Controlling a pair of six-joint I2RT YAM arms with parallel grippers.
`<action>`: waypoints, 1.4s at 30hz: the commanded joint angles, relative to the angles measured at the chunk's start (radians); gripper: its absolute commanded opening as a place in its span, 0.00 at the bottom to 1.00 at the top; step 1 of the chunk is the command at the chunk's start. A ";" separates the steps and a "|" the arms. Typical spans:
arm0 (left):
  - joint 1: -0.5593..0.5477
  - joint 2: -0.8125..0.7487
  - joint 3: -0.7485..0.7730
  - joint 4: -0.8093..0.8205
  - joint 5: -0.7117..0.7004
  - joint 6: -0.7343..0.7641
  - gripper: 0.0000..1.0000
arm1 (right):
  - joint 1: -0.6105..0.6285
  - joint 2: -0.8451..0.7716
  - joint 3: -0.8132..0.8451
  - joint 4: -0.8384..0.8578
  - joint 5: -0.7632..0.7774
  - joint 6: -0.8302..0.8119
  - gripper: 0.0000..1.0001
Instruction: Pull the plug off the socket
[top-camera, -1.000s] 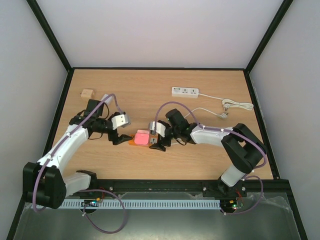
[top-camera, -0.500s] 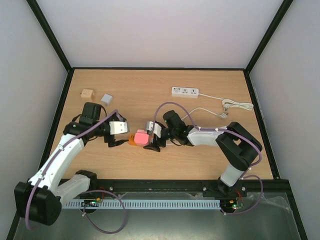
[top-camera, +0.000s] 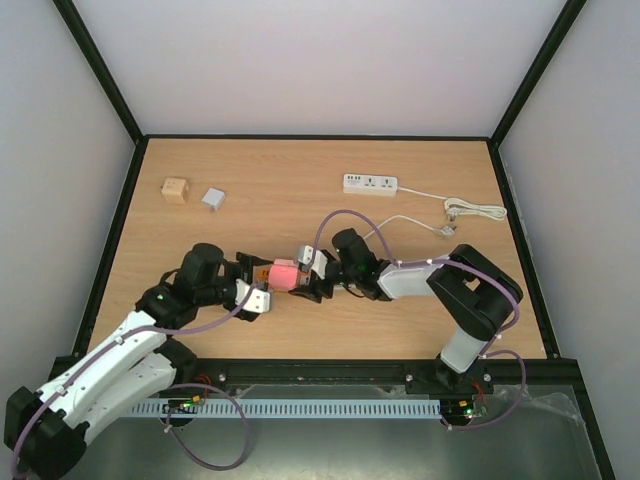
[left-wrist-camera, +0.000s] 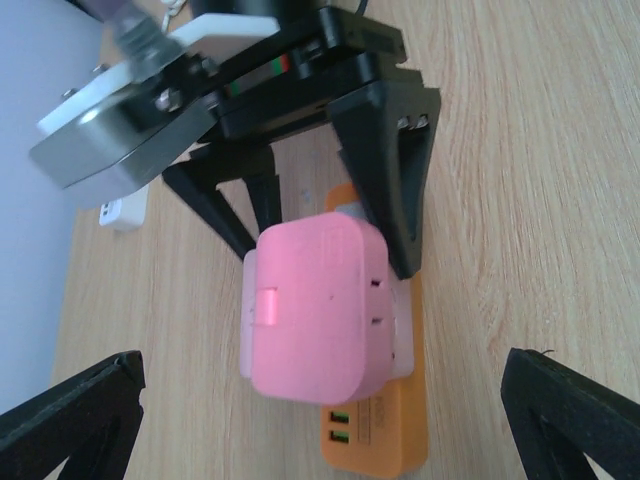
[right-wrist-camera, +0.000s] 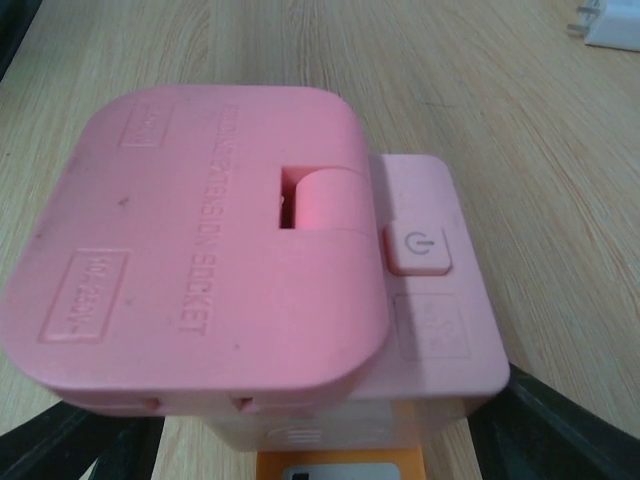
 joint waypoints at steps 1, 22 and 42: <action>-0.063 0.009 -0.037 0.109 -0.091 -0.014 0.99 | 0.005 0.022 -0.015 0.105 0.008 0.023 0.78; -0.206 0.140 -0.143 0.435 -0.313 -0.031 0.96 | 0.009 0.047 -0.038 0.150 0.001 0.024 0.55; -0.159 0.220 0.035 0.261 -0.234 -0.173 0.59 | 0.009 0.052 -0.052 0.151 -0.004 0.008 0.43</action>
